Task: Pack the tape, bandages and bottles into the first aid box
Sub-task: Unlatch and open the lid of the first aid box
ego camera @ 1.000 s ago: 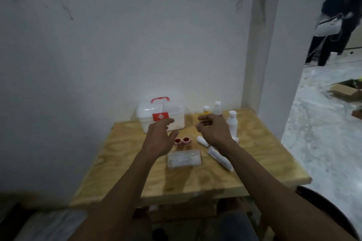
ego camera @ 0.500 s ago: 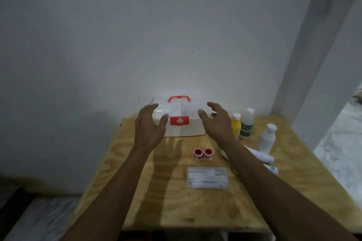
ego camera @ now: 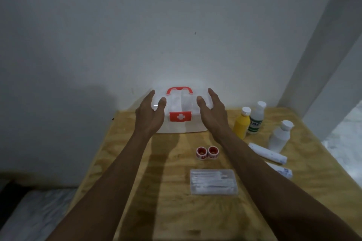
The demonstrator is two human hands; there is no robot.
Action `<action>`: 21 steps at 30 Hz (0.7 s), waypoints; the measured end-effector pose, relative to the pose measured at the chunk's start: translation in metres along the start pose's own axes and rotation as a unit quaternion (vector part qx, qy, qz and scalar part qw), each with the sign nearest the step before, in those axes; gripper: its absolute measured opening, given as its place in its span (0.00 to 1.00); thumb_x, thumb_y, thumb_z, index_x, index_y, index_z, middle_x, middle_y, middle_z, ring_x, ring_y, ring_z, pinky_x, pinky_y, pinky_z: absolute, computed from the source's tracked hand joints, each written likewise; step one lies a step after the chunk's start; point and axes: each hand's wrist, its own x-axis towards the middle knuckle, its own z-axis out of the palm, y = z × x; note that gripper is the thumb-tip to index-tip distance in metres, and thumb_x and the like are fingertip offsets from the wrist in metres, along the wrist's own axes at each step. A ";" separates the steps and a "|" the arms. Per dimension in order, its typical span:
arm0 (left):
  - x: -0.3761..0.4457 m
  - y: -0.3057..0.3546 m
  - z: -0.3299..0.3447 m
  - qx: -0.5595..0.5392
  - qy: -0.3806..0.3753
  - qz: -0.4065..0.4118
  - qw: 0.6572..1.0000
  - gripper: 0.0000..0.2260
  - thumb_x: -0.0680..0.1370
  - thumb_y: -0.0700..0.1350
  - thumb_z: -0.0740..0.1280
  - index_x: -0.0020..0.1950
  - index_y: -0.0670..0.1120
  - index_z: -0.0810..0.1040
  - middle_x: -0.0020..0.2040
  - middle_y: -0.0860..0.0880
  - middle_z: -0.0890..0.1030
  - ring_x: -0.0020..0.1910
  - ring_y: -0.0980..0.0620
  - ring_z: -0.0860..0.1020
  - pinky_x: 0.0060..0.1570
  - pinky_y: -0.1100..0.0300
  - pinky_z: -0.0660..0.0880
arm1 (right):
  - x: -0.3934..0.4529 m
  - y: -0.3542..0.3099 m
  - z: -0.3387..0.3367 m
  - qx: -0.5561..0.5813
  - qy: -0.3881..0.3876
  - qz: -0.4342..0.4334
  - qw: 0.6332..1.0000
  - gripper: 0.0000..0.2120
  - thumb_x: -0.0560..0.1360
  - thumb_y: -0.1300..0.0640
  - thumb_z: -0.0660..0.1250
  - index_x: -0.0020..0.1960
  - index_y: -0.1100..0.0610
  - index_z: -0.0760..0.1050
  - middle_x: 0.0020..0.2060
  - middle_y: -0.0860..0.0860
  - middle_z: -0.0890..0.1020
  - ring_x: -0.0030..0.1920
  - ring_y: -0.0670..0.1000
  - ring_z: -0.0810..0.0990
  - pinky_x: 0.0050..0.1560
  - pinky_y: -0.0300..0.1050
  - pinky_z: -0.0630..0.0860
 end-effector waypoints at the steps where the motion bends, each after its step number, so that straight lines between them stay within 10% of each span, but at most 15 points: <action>1: -0.001 0.000 -0.001 -0.001 0.000 -0.001 1.000 0.24 0.81 0.56 0.60 0.76 0.52 0.64 0.77 0.47 0.65 0.74 0.42 0.66 0.69 0.44 0.68 | -0.002 0.000 0.000 0.003 0.000 -0.001 1.000 0.27 0.81 0.42 0.58 0.77 0.45 0.57 0.78 0.49 0.61 0.75 0.56 0.64 0.70 0.55 0.66; 13: -0.038 0.001 -0.013 0.005 0.003 -0.009 1.000 0.25 0.81 0.56 0.61 0.76 0.51 0.63 0.77 0.47 0.65 0.74 0.42 0.66 0.70 0.43 0.68 | -0.043 -0.003 -0.010 0.016 0.005 0.000 1.000 0.29 0.80 0.45 0.61 0.78 0.49 0.58 0.77 0.50 0.62 0.76 0.54 0.62 0.72 0.52 0.63; 21: -0.023 0.007 -0.008 0.088 -0.026 -0.007 0.996 0.27 0.79 0.61 0.59 0.76 0.53 0.62 0.79 0.47 0.60 0.77 0.44 0.60 0.73 0.44 0.59 | -0.088 -0.025 0.035 0.126 0.171 0.118 0.970 0.26 0.75 0.53 0.71 0.68 0.50 0.62 0.70 0.54 0.61 0.68 0.58 0.66 0.64 0.51 0.74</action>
